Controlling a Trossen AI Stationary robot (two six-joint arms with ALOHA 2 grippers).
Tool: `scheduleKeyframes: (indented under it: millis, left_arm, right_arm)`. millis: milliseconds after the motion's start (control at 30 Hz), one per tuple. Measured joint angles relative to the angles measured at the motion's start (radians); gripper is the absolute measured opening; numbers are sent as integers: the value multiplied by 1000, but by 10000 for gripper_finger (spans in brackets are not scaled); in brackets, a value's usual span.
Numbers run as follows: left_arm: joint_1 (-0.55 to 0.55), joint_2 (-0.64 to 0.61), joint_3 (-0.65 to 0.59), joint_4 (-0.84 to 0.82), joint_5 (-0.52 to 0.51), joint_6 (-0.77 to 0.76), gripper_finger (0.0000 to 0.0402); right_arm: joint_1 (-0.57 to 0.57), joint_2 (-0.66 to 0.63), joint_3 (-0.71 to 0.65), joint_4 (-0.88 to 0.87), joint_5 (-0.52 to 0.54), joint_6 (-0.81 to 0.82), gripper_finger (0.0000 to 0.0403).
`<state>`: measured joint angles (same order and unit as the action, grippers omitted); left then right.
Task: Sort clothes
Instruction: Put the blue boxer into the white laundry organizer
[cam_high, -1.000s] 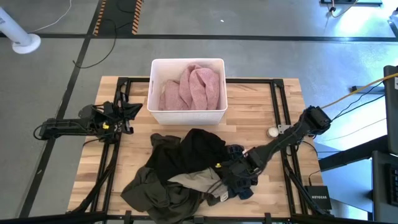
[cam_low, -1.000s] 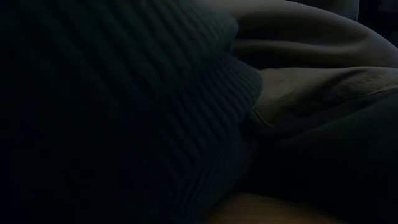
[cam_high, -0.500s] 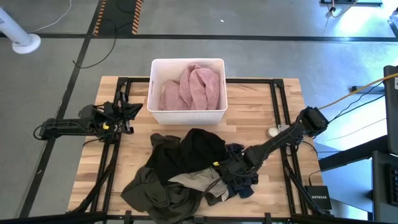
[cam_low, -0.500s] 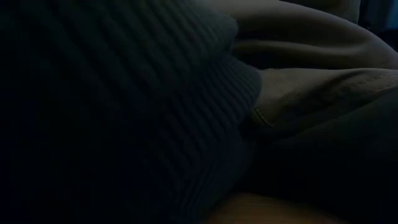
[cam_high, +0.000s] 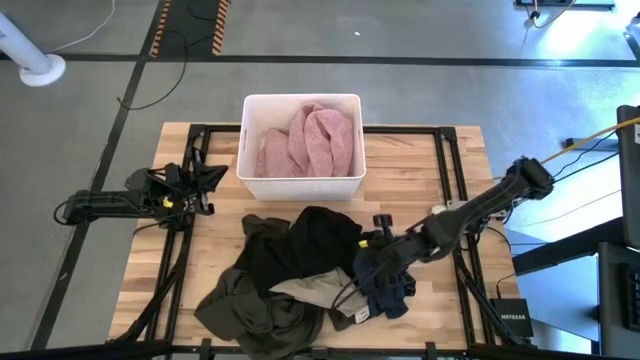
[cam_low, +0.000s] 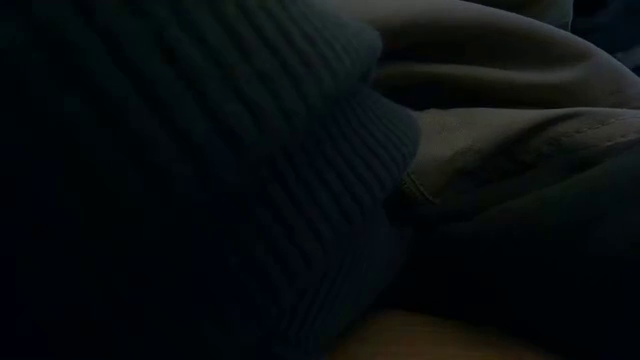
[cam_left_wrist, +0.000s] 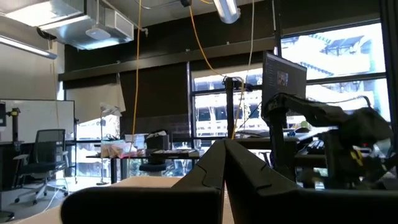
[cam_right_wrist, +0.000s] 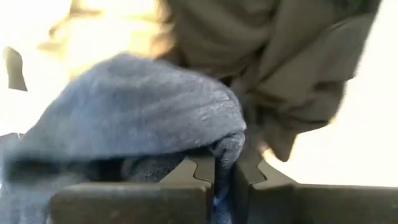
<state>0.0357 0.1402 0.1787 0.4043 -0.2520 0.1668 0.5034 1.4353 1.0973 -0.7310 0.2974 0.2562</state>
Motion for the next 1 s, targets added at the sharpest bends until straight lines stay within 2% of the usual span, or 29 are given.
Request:
scheduleKeyframes:
  millis: [467, 800, 1000]
  left_arm:
    - [0, 0, 0, 0, -1, 4, 0]
    - [0, 0, 0, -2, -1, 19, 0]
    - [0, 0, 0, -1, -1, 18, 0]
  right_arm:
    - [-62, -238, 0, 111, 152, -61, 20]
    - [-219, -310, 1, 346, 162, -273, 18]
    - [-323, -305, 83, 456, 158, -424, 18]
